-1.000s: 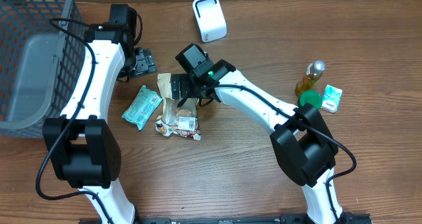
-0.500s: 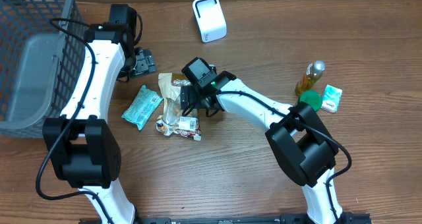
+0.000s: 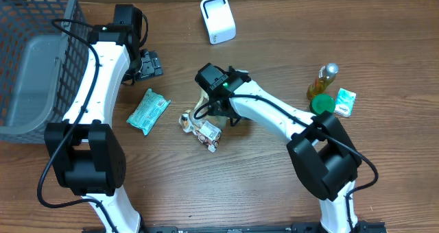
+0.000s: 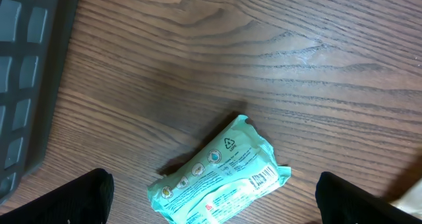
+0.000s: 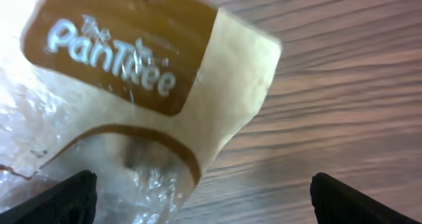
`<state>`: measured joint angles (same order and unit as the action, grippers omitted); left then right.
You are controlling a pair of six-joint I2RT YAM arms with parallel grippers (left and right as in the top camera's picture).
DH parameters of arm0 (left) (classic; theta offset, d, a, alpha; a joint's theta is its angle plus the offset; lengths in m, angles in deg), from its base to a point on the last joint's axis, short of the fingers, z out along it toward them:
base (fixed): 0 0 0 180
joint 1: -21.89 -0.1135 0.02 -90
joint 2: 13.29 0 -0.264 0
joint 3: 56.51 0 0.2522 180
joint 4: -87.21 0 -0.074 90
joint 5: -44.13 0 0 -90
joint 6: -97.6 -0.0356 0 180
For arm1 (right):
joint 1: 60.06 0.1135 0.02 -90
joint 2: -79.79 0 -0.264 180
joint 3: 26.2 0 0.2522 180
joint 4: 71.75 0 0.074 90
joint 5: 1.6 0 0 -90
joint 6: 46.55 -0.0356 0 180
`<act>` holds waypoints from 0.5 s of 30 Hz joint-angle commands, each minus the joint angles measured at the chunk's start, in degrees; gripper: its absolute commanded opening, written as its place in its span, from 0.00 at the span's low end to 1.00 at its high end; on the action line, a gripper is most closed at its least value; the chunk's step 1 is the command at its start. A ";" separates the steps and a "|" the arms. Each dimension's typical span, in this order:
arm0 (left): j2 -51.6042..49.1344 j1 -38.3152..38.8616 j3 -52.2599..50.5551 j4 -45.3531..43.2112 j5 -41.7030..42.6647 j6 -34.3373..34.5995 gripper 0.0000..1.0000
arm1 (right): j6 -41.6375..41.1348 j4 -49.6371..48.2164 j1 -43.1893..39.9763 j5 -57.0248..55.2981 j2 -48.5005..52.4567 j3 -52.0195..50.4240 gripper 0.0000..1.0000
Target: Scan the item barcode
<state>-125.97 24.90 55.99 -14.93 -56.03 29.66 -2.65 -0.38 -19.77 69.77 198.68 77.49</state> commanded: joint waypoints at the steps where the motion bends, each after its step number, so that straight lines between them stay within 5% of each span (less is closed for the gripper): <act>1: -0.44 0.13 1.09 -0.04 -0.76 -0.87 1.00 | -3.28 0.15 -1.38 -3.74 -4.76 -0.17 1.00; 6: -0.44 0.13 1.09 -0.04 -0.76 -0.87 1.00 | -0.76 -0.72 -1.64 -3.89 -6.40 -0.17 1.00; 15: -0.44 0.13 1.09 -0.04 -0.76 -0.87 1.00 | 18.40 -4.74 -3.28 9.01 -6.54 -0.20 1.00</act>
<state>-125.97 24.90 55.99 -14.96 -56.05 29.66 6.62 -4.43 -21.74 70.86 193.83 77.49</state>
